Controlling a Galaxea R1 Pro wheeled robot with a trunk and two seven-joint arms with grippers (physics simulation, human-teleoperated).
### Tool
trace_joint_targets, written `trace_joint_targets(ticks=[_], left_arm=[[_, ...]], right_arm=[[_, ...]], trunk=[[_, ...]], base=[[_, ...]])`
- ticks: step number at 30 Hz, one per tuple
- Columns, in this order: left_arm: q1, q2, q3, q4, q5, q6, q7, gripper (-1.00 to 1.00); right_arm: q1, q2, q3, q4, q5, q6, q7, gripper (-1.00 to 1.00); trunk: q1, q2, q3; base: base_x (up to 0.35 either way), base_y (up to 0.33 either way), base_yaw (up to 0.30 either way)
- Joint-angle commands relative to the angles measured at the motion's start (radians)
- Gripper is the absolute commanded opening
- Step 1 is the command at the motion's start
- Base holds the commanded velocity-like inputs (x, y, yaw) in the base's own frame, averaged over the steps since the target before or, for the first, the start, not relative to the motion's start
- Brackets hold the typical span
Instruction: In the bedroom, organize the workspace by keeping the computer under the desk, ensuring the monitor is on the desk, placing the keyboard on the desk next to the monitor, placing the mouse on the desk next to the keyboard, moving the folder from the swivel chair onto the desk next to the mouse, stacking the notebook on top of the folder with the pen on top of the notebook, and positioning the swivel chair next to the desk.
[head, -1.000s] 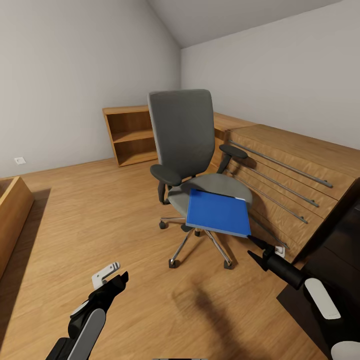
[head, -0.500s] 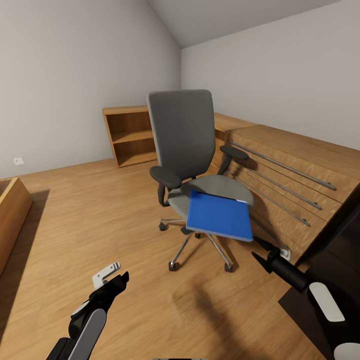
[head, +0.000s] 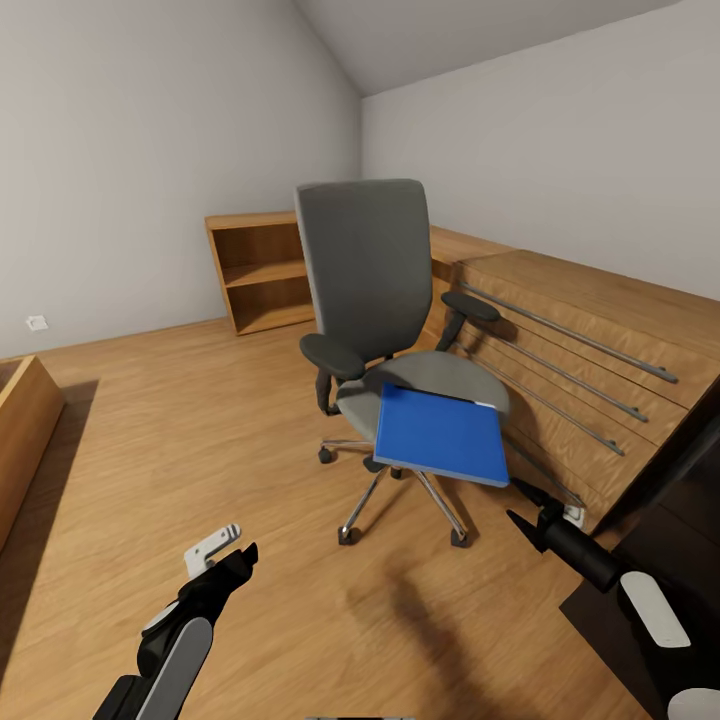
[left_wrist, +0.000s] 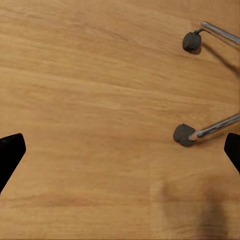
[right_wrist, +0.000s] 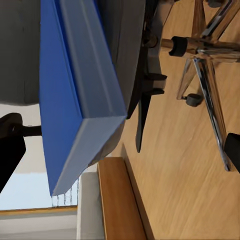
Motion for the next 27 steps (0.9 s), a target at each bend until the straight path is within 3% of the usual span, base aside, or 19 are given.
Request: trace_joint_targets(ticks=[1, 23, 27], left_arm=[[0.0, 0.001, -0.002, -0.001, 0.007, 0.001, 0.008, 1.0], [-0.001, 0.001, -0.003, -0.001, 0.006, 0.002, 0.008, 1.0], [-0.001, 0.002, -0.035, 0.0, 0.006, 0.0, 0.008, 1.0]], right_arm=[[-0.001, 0.0, -0.002, 0.0, -0.001, 0.006, 0.001, 1.0], [-0.001, 0.002, -0.001, 0.0, 0.0, 0.005, 0.002, 1.0], [-0.001, 0.002, -0.001, 0.0, 0.0, 0.005, 0.002, 1.0]], trunk=[[0.0, 0.0, -0.001], [0.0, 0.0, -0.001], [0.0, 0.0, -0.001]], base=[[0.218, 0.084, 0.0], [0.073, 0.042, 0.0], [0.12, 0.019, 0.0]])
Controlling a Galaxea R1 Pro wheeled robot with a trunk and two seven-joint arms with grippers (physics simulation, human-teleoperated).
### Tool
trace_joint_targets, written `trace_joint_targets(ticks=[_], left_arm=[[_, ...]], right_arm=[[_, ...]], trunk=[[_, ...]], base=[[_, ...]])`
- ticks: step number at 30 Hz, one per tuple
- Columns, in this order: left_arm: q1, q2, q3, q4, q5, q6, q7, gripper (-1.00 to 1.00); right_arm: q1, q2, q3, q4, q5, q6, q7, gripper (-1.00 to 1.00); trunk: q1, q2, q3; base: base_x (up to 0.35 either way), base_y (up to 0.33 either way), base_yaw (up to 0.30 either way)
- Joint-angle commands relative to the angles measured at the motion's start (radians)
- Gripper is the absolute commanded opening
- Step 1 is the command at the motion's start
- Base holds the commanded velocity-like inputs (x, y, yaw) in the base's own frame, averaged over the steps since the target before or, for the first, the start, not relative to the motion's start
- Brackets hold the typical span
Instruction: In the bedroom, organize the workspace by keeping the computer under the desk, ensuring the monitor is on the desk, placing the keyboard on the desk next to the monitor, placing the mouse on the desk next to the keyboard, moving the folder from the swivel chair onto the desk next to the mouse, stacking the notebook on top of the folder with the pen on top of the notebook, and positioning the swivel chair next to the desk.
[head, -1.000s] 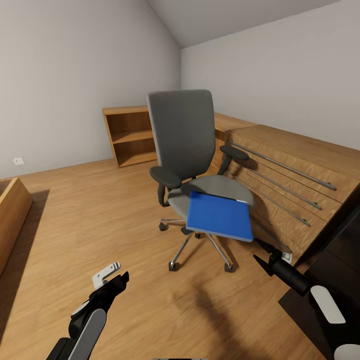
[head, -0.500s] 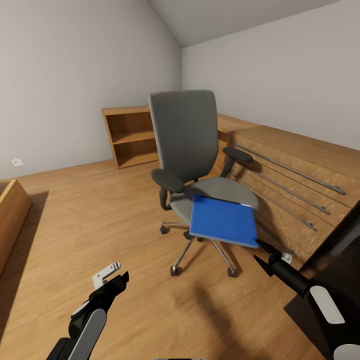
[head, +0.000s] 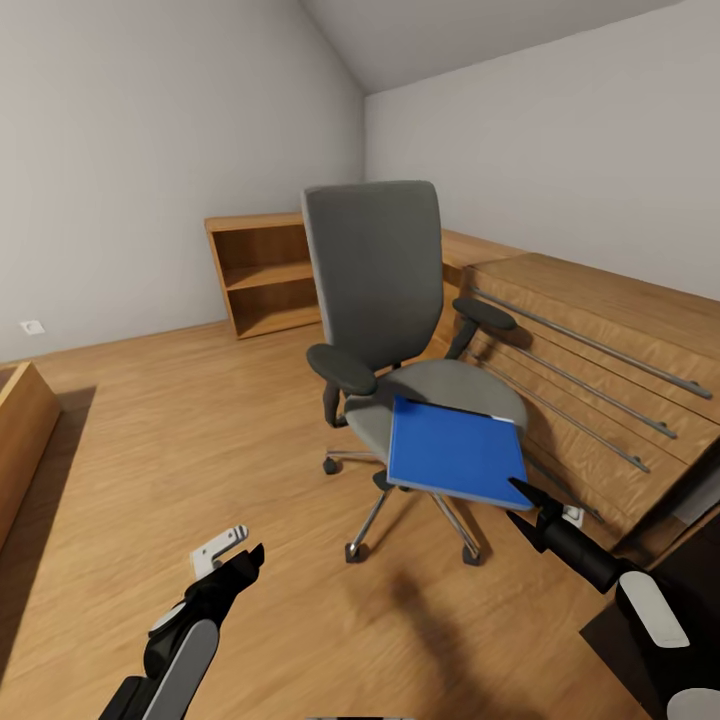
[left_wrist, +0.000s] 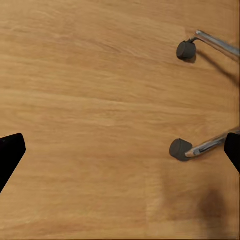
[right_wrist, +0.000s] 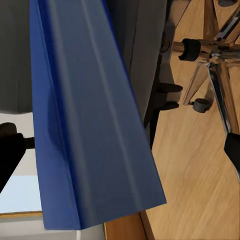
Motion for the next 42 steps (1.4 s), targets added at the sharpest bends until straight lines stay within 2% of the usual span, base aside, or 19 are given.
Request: trace_joint_targets(ticks=[1, 14, 15, 31, 42], left_arm=[[-0.001, 0.002, -0.01, -0.001, 0.007, 0.001, 0.009, 1.0], [0.0, 0.004, -0.023, -0.001, 0.008, 0.0, 0.012, 1.0], [0.0, 0.004, -0.023, -0.001, 0.008, -0.001, 0.012, 1.0], [0.0, 0.003, -0.023, -0.001, 0.013, -0.001, 0.014, 1.0], [0.0, 0.002, -0.023, 0.004, 0.012, -0.002, 0.014, 1.0]], right_arm=[[-0.001, 0.0, -0.002, 0.0, -0.001, 0.006, 0.001, 1.0], [-0.001, 0.001, -0.002, 0.0, -0.004, 0.006, 0.002, 1.0], [-0.001, 0.002, -0.002, 0.0, -0.004, 0.006, 0.003, -1.0], [-0.001, 0.0, -0.003, 0.0, -0.007, 0.006, 0.003, -1.0], [-0.001, 0.0, -0.002, 0.0, -0.006, 0.006, 0.003, -1.0]], trunk=[[0.0, 0.0, -0.001], [0.0, 0.0, -0.001], [0.0, 0.0, -0.001], [0.0, 0.0, -0.001], [-0.005, 0.002, 0.042]], base=[[0.047, 0.007, 0.0], [0.007, 0.001, 0.0], [0.0, 0.0, 0.0], [0.0, 0.0, 0.0], [0.0, 0.0, 0.0]])
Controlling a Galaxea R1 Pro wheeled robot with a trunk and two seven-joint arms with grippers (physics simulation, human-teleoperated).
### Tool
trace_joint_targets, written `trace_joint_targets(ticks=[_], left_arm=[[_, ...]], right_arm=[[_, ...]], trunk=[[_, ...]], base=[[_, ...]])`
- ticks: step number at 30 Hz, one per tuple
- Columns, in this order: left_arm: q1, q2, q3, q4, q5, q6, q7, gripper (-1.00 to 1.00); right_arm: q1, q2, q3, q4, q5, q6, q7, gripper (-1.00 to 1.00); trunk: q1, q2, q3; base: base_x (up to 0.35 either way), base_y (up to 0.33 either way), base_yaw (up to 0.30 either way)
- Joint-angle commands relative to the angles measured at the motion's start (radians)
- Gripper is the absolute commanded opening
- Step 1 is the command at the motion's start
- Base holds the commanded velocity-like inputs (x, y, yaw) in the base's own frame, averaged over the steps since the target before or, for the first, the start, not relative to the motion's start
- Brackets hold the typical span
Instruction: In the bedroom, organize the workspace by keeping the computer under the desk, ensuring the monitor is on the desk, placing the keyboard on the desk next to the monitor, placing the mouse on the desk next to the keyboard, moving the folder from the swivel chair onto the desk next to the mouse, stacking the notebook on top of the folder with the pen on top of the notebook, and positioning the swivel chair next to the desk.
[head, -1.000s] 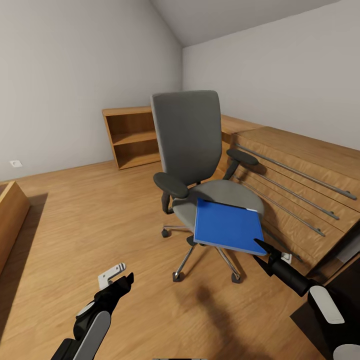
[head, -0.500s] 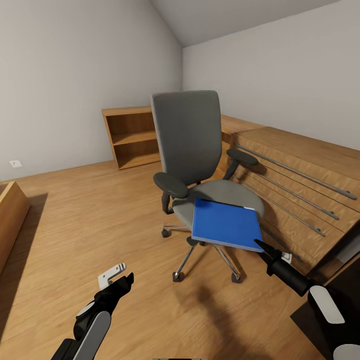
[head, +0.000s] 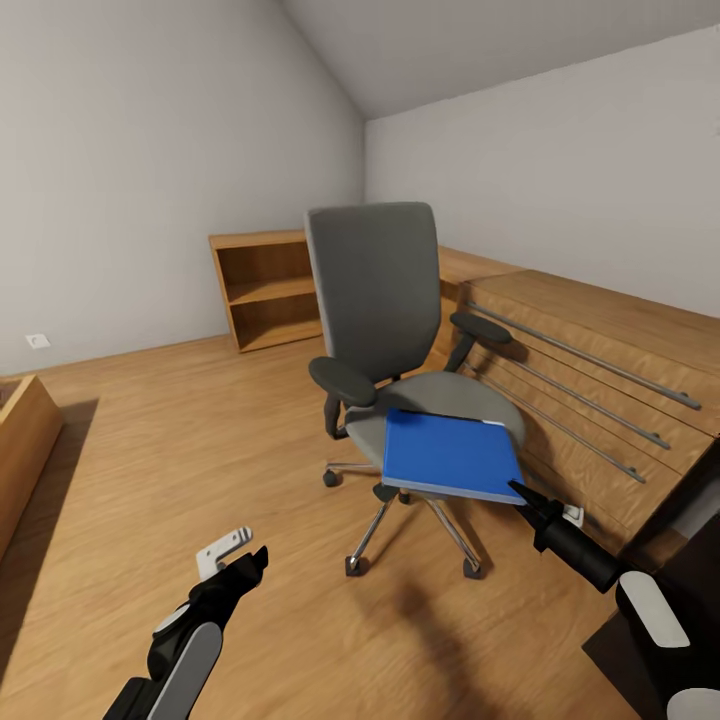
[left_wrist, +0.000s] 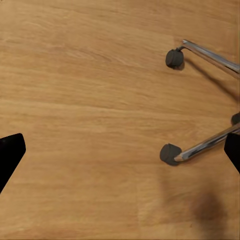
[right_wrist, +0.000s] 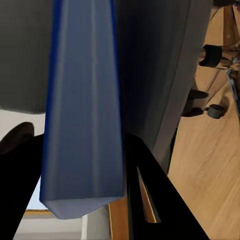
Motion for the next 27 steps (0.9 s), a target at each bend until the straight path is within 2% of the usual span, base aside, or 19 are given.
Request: trace_joint_targets(ticks=[1, 12, 17, 23, 27], left_arm=[[0.0, 0.001, -0.002, 0.001, 0.007, 0.001, 0.009, 1.0], [-0.001, -0.002, -0.015, 0.037, 0.004, 0.0, 0.014, 1.0], [-0.001, -0.003, -0.027, 0.094, 0.002, -0.001, 0.01, 1.0], [-0.001, -0.003, -0.042, 0.126, -0.001, -0.002, 0.009, 1.0], [-0.001, -0.003, -0.043, 0.129, -0.002, -0.003, 0.009, 1.0]], right_arm=[[-0.001, 0.0, -0.002, 0.0, 0.001, 0.005, 0.002, -1.0], [-0.001, 0.002, -0.001, -0.001, 0.008, -0.033, 0.002, -1.0], [-0.001, 0.002, 0.003, -0.007, 0.01, -0.048, 0.001, -1.0], [-0.001, 0.002, 0.009, -0.011, 0.012, -0.112, 0.0, -1.0], [-0.001, 0.003, 0.01, -0.012, 0.013, -0.129, -0.001, -1.0]], trunk=[[-0.001, 0.0, 0.003], [-0.006, 0.002, 0.046], [-0.008, 0.004, 0.065], [-0.011, 0.005, 0.088], [-0.012, 0.006, 0.104]], base=[[0.0, 0.0, 0.0], [0.0, 0.0, 0.0], [0.0, 0.0, 0.0], [0.0, 0.0, 0.0], [0.0, 0.0, 0.0]])
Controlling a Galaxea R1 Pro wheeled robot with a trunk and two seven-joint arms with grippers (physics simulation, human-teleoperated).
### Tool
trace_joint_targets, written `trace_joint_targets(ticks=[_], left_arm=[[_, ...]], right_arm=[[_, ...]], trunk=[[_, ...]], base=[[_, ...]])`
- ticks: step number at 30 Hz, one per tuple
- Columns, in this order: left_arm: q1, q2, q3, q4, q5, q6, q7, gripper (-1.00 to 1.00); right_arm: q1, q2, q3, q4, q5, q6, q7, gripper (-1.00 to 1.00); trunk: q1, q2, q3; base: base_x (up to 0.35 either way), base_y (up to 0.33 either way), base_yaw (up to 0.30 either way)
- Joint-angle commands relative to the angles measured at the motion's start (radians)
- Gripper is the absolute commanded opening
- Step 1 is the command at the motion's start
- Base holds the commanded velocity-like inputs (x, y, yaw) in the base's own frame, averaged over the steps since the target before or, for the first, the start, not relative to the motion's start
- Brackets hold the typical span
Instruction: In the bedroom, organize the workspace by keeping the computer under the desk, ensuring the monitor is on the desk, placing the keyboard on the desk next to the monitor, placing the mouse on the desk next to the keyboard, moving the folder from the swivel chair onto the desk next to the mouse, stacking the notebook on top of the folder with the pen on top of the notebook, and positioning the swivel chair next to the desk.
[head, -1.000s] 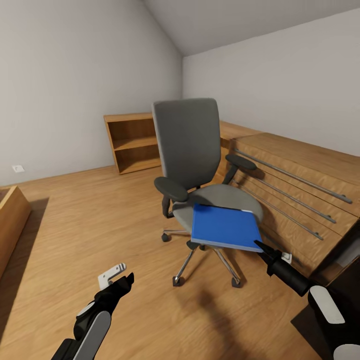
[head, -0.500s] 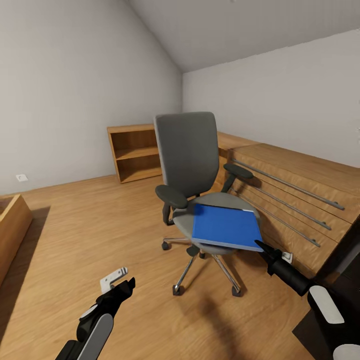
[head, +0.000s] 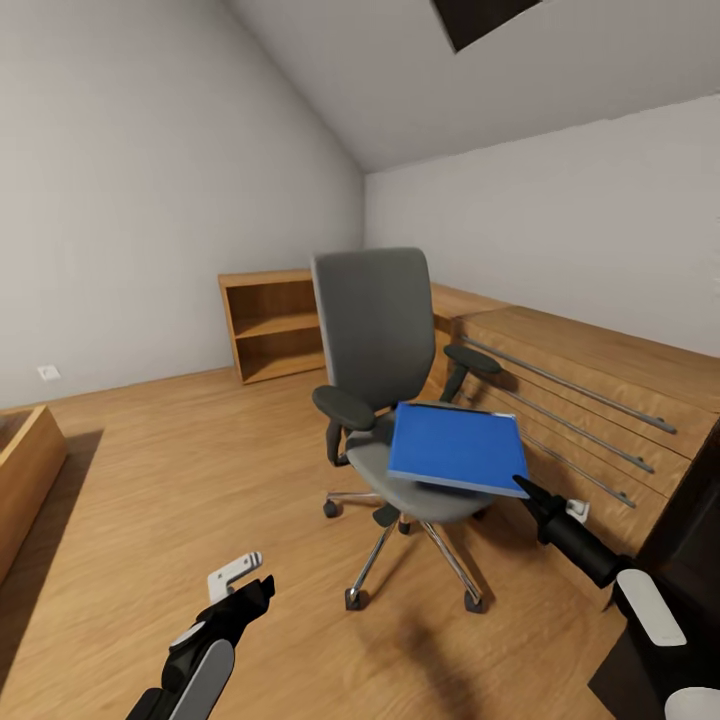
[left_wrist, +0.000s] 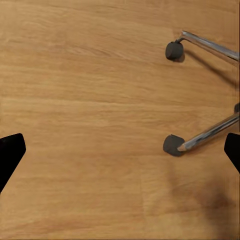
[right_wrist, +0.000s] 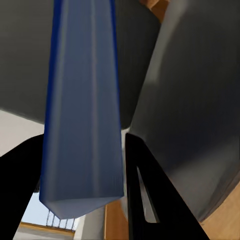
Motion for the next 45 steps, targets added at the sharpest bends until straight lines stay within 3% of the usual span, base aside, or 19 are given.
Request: trace_joint_targets(ticks=[1, 5, 8, 14, 17, 39, 45], left_arm=[[-0.001, 0.001, -0.003, -0.001, 0.007, 0.001, 0.008, 1.0], [-0.001, 0.001, -0.003, 0.0, 0.006, 0.001, 0.008, 1.0], [-0.001, 0.001, -0.003, 0.0, 0.006, 0.001, 0.009, 1.0], [-0.001, 0.001, -0.002, 0.001, 0.005, 0.001, 0.009, 1.0], [-0.001, 0.001, -0.002, 0.0, 0.005, 0.001, 0.009, 1.0], [-0.001, 0.001, -0.001, 0.0, 0.005, 0.001, 0.009, 1.0], [0.0, 0.004, 0.01, 0.0, 0.006, 0.001, 0.009, 1.0]], right_arm=[[-0.001, 0.001, -0.002, -0.001, -0.002, 0.003, 0.001, -1.0], [-0.001, 0.008, -0.001, -0.026, -0.002, -0.035, 0.0, -1.0], [-0.001, 0.03, -0.003, -0.063, 0.008, -0.093, -0.007, -1.0], [-0.001, 0.069, -0.002, -0.092, 0.103, -0.161, -0.044, -1.0], [-0.001, 0.081, -0.001, -0.099, 0.125, -0.166, -0.05, -1.0], [-0.001, 0.078, 0.008, -0.141, 0.139, -0.169, -0.055, -1.0], [0.0, 0.073, 0.006, -0.194, 0.154, -0.168, -0.056, -1.0]], trunk=[[-0.004, 0.007, 0.002], [-0.019, 0.035, 0.015], [-0.031, 0.056, 0.024], [-0.054, 0.098, 0.043], [-0.065, 0.119, 0.052], [-0.15, 0.273, 0.121], [-0.173, 0.315, 0.14]], base=[[0.0, 0.0, 0.0], [0.0, 0.0, 0.0], [0.0, 0.0, 0.0], [0.0, 0.0, 0.0], [0.0, 0.0, 0.0], [0.0, 0.0, 0.0], [0.0, 0.0, 0.0]])
